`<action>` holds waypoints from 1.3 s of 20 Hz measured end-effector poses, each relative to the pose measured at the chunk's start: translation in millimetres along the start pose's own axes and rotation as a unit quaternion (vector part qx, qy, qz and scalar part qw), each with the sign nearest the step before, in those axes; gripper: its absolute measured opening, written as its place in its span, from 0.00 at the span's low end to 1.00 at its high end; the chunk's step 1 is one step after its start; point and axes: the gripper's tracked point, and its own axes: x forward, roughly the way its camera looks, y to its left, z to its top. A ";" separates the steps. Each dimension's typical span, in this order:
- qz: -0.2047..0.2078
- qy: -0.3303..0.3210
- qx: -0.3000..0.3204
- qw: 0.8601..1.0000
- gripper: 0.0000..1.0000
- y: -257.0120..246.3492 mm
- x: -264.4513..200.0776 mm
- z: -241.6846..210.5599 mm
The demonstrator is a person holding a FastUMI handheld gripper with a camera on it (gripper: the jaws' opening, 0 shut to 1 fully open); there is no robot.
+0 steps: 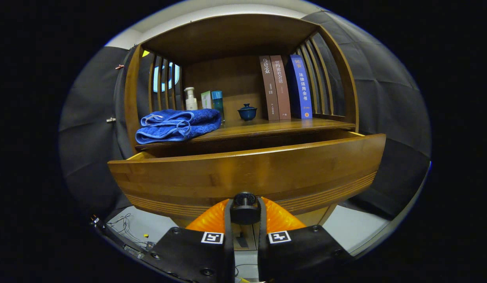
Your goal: Pull open the drawer, take out the items inside it, and place them on the countertop above the cabinet.
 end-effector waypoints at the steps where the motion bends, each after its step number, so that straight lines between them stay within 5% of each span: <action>1: 0.000 0.001 0.000 1.000 0.27 -0.2 -6.2 -1.7; 13: 0.003 0.009 0.005 1.000 0.27 0.7 -64.6 -18.5; 26: -0.001 0.015 -0.002 1.000 0.27 0.6 -70.8 -27.0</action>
